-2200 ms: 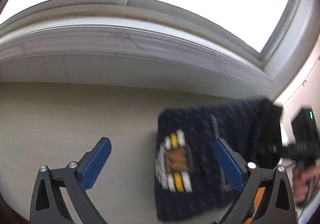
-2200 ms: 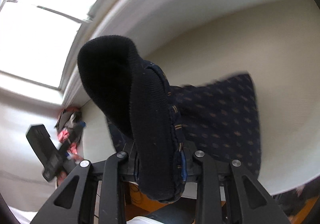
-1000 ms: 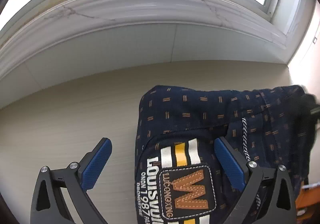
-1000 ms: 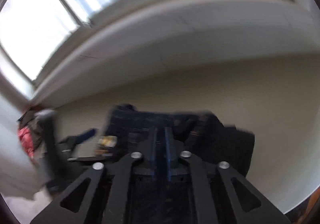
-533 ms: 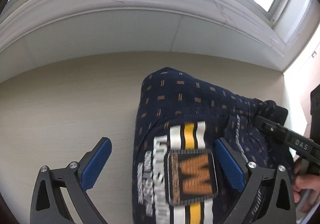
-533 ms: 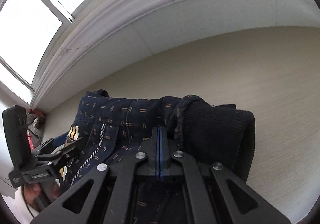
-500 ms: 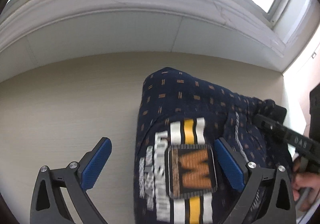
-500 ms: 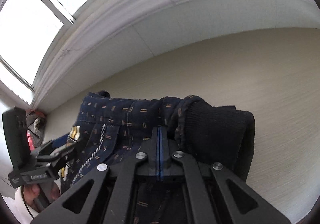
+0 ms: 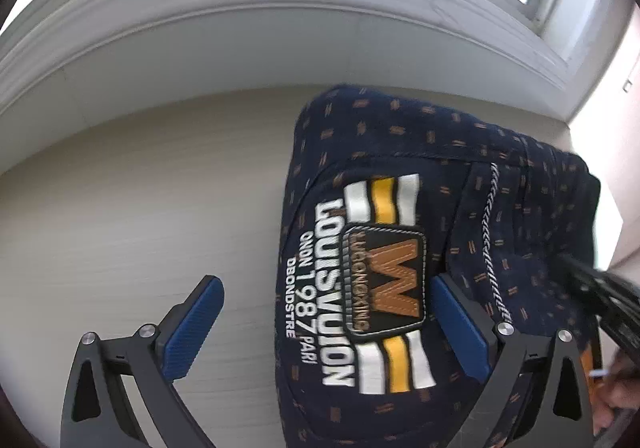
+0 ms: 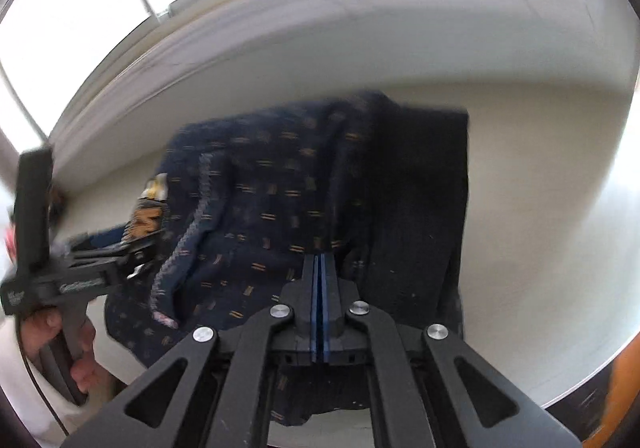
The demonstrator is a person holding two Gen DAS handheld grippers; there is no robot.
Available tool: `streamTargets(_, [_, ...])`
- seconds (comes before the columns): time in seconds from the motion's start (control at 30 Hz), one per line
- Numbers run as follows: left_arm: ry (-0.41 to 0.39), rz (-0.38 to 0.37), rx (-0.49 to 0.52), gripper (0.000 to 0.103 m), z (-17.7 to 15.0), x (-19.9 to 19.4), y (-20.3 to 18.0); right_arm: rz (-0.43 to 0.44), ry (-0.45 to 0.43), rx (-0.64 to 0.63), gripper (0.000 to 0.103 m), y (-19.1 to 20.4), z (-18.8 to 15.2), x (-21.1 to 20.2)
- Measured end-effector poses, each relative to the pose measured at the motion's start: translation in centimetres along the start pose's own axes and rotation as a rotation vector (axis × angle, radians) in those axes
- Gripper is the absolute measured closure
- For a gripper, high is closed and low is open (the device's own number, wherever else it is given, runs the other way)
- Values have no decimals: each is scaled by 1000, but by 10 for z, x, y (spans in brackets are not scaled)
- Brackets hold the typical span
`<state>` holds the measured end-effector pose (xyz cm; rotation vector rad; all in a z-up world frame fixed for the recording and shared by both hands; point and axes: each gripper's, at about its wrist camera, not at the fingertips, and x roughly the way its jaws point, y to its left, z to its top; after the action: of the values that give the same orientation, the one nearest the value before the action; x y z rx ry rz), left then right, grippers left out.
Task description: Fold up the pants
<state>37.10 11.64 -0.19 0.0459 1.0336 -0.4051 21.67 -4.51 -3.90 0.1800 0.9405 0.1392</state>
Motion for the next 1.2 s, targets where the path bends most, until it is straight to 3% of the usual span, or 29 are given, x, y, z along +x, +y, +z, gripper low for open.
streamTargets(0.07, [-29,22,18,0,-5,1,-4,20,-14,9,103,-9,-4,6])
streamTargets(0.17, [-19,0,-31,0,-8,8,4,34,-16,28,103,-15,-5,12])
streamTargets(0.27, [-21,16,-18,0,-9,3,5,53,18,52,103,-14,4,14])
streamTargets(0.33, [-25,51,7,0,-8,-1,1,30,47,19,103,-5,21,3])
streamTargets(0.5, [-11,46,-26,0,-10,-1,4,-6,-55,-83,103,21,81,-15])
streamTargets(0.6, [-17,55,-21,0,-10,0,1,-40,8,-102,103,13,99,16])
streamTargets(0.7, [-13,43,-16,0,-12,1,1,-12,74,-23,103,-13,94,46])
streamTargets(0.83, [-17,52,6,0,-17,-4,1,21,78,-5,103,-19,88,65])
streamTargets(0.93, [8,12,6,3,-1,-14,3,17,70,4,103,-24,88,57])
streamTargets(1.03, [-32,-2,43,4,18,-35,3,26,35,8,103,-31,78,44])
streamTargets(1.1, [-74,27,85,6,38,-42,-2,31,18,6,103,-33,71,40])
streamTargets(1.2, [-124,13,59,6,70,-51,2,38,9,11,103,-36,66,36])
